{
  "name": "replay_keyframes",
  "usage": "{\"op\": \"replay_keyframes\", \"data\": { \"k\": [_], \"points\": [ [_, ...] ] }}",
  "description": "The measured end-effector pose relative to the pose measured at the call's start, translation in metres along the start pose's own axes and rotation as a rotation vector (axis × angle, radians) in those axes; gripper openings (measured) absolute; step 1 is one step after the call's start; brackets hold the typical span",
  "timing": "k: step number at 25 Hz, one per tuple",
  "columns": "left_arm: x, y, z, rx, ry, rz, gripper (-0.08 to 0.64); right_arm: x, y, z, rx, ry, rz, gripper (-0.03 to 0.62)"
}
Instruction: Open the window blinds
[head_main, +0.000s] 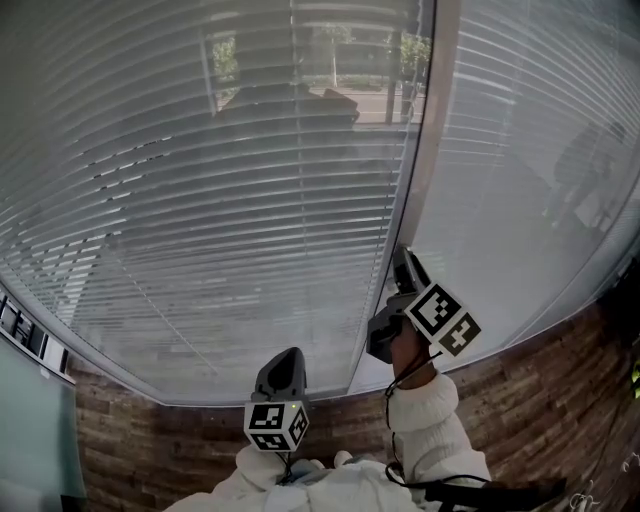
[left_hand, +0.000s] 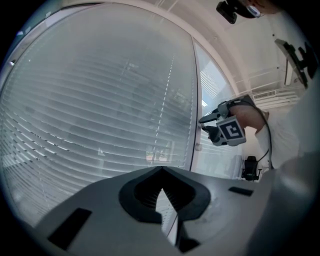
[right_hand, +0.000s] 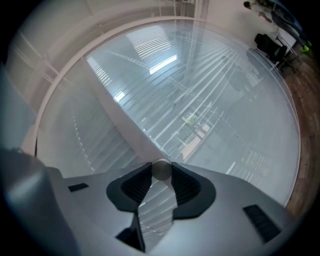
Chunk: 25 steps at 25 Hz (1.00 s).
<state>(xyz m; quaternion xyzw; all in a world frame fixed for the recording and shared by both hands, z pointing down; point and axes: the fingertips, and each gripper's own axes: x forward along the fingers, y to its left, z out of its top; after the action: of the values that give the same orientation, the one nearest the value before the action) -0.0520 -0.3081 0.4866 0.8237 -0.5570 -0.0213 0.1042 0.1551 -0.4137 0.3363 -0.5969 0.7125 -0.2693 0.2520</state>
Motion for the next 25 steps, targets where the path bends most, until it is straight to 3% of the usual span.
{"op": "replay_keyframes", "data": {
  "k": [13, 25],
  "points": [
    [-0.008, 0.002, -0.004, 0.000, 0.005, 0.020, -0.002, -0.001, 0.002, -0.004, -0.554, 0.079, -0.051, 0.130],
    [-0.013, 0.004, -0.005, 0.002, 0.011, 0.044, -0.002, -0.001, 0.006, -0.007, -0.923, 0.127, -0.094, 0.130]
  ]
}}
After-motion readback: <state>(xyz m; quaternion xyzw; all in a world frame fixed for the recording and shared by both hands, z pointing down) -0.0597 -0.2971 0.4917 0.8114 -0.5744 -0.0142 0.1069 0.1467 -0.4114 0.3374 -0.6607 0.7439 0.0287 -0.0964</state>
